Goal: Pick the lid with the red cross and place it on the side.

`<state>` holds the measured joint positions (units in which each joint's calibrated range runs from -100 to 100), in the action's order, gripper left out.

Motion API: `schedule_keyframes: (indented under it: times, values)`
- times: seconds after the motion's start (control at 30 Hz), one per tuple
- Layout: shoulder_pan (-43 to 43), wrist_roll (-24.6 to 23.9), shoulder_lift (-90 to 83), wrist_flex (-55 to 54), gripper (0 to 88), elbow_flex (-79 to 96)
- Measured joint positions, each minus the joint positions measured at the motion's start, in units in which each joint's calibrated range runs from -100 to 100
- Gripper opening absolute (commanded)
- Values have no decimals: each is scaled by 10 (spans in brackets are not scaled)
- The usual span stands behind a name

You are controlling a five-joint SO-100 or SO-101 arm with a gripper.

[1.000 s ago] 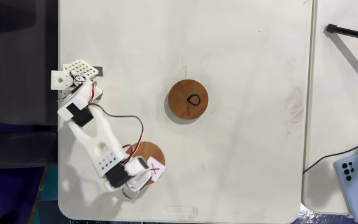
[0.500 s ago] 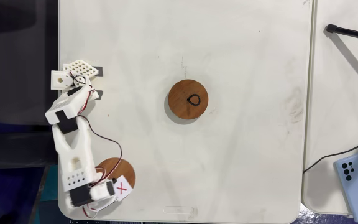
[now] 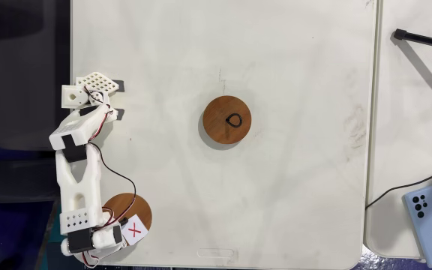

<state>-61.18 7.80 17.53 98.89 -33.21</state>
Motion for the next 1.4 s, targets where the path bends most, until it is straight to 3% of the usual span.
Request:
schedule_keyframes:
  times: [0.87,1.2,1.4]
  values:
    - [-5,-1,-2,0,5,79]
    - [-68,0,-2,0,5,79]
    - [-63,1,-2,0,6,79]
